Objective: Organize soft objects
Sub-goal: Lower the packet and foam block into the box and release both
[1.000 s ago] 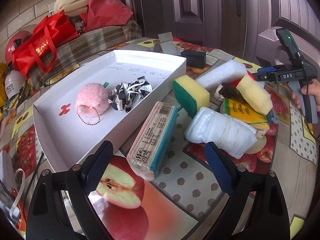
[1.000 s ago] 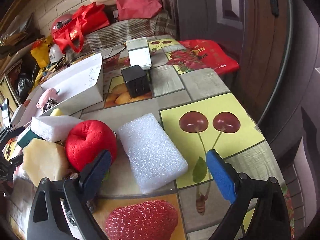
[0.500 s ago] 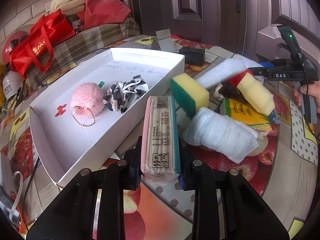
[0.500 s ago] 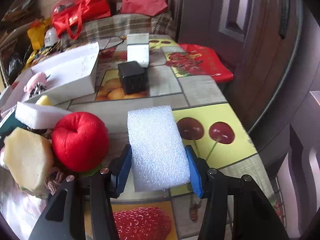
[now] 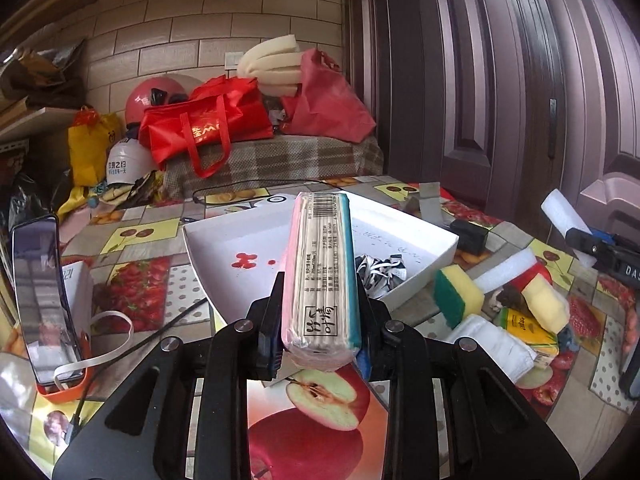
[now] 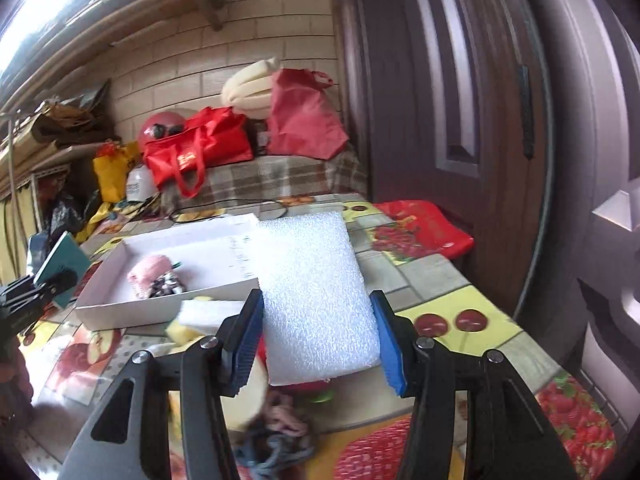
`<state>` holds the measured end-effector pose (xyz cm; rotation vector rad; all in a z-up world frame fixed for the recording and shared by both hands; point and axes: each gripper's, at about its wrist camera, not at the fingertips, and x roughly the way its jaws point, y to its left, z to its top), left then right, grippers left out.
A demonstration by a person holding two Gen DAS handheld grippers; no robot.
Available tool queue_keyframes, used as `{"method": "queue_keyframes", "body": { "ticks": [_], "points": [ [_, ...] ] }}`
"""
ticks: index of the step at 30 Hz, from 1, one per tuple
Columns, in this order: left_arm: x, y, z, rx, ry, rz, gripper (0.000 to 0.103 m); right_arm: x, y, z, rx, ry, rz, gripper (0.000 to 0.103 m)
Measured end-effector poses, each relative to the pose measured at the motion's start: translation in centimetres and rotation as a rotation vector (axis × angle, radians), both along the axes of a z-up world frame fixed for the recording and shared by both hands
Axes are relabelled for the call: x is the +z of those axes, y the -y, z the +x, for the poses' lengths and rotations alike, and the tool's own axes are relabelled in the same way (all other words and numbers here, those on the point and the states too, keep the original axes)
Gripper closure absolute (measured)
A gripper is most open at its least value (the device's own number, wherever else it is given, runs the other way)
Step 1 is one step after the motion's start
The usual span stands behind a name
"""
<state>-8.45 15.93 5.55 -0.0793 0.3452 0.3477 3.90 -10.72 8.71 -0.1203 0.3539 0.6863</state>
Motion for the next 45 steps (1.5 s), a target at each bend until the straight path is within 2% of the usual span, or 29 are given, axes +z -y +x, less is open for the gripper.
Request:
{"method": "queue_keyframes", "body": {
  "ticks": [4, 10, 15, 19, 25, 31, 40, 45],
  "points": [
    [0.1, 0.2, 0.0, 0.028, 0.009, 0.05, 0.076, -0.3, -3.8, -1.1, 0.114, -0.016, -0.02, 0.05],
    [-0.3, -1.4, 1.1, 0.107, -0.022, 0.026, 0.076, -1.5, -9.2, -2.3, 0.23, -0.118, -0.022, 0.05],
    [-0.5, -3.1, 1.9, 0.16, -0.028, 0.007, 0.076, -1.9, -13.4, -3.0, 0.251, -0.148, 0.0, 0.05],
    [-0.6, -4.3, 2.3, 0.197, -0.033, -0.005, 0.076, -2.5, -16.2, -2.8, 0.242, -0.199, 0.026, 0.051],
    [-0.7, -6.1, 3.3, 0.236, -0.031, -0.027, 0.076, -3.3, -18.5, -1.4, 0.17, -0.269, 0.081, 0.051],
    [-0.8, -7.7, 4.8, 0.252, -0.047, -0.048, 0.076, -2.8, -19.8, 0.0, 0.086, -0.22, 0.074, 0.051],
    [-1.2, -10.1, 7.7, 0.234, -0.098, -0.122, 0.076, -2.7, -20.3, 3.9, -0.032, -0.207, 0.048, 0.05],
    [-1.1, -9.9, 9.3, 0.212, -0.107, -0.095, 0.076, -3.0, -20.3, 5.7, -0.073, -0.234, 0.043, 0.05]
  ]
}}
